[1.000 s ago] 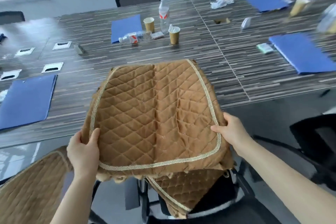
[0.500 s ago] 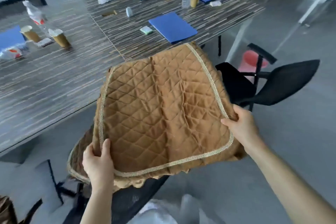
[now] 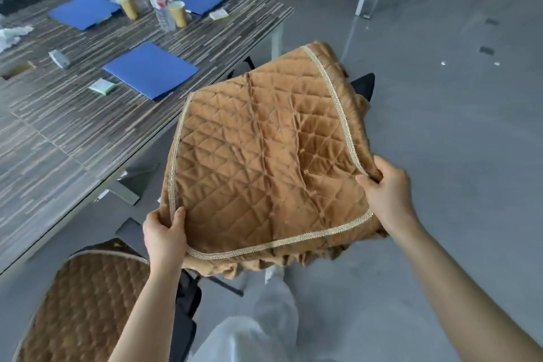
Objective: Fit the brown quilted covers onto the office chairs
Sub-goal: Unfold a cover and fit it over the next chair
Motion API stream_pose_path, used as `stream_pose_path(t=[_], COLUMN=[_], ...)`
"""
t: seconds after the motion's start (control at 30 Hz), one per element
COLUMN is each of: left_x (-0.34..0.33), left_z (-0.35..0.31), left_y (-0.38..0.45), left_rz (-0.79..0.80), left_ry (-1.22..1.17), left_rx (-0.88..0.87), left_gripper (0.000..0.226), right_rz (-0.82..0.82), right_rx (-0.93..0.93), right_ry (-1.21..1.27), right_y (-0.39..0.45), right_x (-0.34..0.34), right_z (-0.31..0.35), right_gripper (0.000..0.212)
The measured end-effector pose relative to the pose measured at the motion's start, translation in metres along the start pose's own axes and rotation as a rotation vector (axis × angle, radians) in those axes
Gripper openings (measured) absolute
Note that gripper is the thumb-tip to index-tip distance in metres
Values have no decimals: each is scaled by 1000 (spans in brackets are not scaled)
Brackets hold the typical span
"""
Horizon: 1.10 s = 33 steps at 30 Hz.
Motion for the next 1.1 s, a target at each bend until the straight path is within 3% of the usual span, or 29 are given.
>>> stream_pose_path(t=[0.13,0.5,0.73,0.9,1.0,1.1], left_x=[-40,-122,-187,-246,-277,-309], left_z=[-40,-138,-179,-164,-195,-248], left_y=[33,152,189,216,188,152], left_rz=[34,115,223,295,190,-35], left_ry=[-20,38,89,131,69,-28], left_rx=[-16,-28,44,155,153,-50], left_gripper=[24,34,36,61,64,58], right_rz=[-55,-141,-179,-97,43,154], right_rx=[6,-45,15,98,188,366], right_ry=[94,146,187,259,293,126], right_y=[45,173,248,313,362,397], right_x=[19,39,59,84,102,119], right_z=[3,-5,-19,-25,-31,-41], right_gripper=[26,12,17,25,36,30])
Point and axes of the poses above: each hand's wrist, its own y-axis towards the middle knuckle, its own x-axis out of the back of the hand, z = x × y, the point moved 3 cm from there along y, towards the middle knuckle, and after that the axes turned 10 degrees about z, right-handed, at the moved point
